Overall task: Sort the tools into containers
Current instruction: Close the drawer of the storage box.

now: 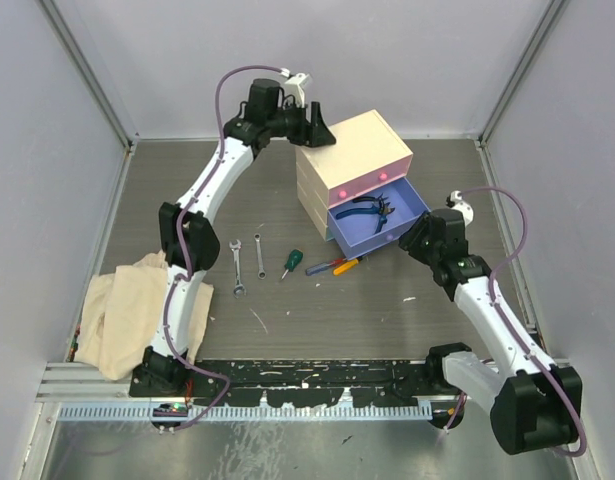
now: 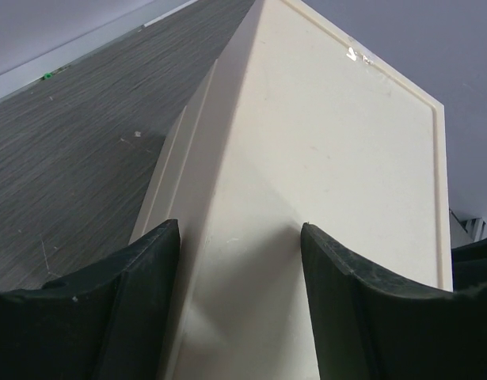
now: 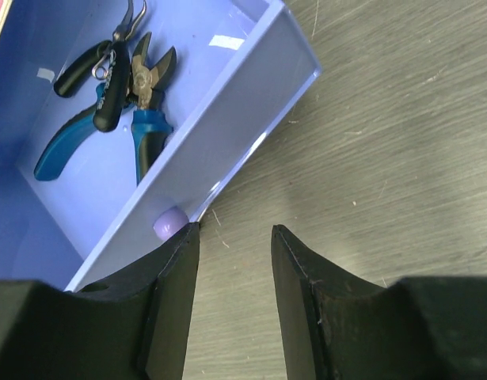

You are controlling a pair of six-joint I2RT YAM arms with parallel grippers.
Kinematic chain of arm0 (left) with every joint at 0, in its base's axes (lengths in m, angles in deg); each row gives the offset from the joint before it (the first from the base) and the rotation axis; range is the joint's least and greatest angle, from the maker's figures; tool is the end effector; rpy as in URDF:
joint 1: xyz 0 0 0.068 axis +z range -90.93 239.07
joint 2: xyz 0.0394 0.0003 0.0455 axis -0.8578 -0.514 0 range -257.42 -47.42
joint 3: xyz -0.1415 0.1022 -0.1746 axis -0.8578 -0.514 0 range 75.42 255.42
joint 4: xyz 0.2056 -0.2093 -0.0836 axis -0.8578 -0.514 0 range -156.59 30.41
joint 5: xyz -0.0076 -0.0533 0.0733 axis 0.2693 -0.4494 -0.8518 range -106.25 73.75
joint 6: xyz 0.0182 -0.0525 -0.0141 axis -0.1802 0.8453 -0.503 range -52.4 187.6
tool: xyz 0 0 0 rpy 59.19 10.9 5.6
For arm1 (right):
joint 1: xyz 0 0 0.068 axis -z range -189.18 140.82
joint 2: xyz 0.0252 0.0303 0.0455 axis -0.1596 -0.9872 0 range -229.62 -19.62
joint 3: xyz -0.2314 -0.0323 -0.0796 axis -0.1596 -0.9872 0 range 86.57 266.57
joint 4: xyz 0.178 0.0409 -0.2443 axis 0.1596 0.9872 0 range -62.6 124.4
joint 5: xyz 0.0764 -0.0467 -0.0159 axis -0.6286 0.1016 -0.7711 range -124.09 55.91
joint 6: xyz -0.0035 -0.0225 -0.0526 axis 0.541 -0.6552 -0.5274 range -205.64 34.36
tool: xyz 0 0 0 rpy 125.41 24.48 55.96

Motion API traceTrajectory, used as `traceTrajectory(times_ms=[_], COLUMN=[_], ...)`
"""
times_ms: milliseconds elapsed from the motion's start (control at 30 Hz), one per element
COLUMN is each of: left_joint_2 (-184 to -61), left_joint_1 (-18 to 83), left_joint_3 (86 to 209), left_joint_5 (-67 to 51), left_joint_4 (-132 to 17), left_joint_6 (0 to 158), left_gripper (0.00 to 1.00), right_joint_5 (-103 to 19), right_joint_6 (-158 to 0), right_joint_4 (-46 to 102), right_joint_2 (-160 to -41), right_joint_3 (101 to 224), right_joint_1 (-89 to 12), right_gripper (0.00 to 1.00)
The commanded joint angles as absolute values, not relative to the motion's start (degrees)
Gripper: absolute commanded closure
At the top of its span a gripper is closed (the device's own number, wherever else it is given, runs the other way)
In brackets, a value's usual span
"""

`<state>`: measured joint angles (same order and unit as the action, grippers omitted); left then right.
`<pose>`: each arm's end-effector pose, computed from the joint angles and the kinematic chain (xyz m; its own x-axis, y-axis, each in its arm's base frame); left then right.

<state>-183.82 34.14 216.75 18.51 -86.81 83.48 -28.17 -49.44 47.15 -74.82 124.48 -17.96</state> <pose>0.5124 -0.2637 0.3212 -0.5565 0.0107 -0.8308 0.6991 0.5463 -0.4613 0.2693 0.0373 0.2101 -0.5220 0.5139 -0.6808 0.2948 0.8576 0.4214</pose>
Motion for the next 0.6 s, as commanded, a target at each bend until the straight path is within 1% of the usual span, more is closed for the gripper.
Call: traceTrajectory(times_ms=[0, 67, 167, 567], left_joint_2=[-183.4, -183.4, -183.4, -183.7], left_joint_1=[34.2, 34.2, 34.0, 31.9], left_joint_3=[217.8, 217.8, 217.5, 216.6], left_joint_5=[22.5, 23.0, 23.5, 24.0], left_joint_4=[-86.4, -86.7, -87.2, -88.3], left_joint_6=[84.1, 84.1, 83.8, 82.1], left_gripper=[0.4, 0.44, 0.46, 0.5], right_joint_5=[-26.2, -26.9, -30.0, -39.5], right_joint_6=[-49.0, -49.0, -49.1, -46.8], right_joint_4=[38.0, 35.8, 33.3, 23.9], right_joint_2=[-77.5, -79.6, -82.6, -85.2], right_joint_3=[125.1, 125.6, 127.4, 130.0], right_joint_1=[-17.8, -17.7, -17.8, -17.8], right_gripper=[0.53, 0.53, 0.53, 0.53])
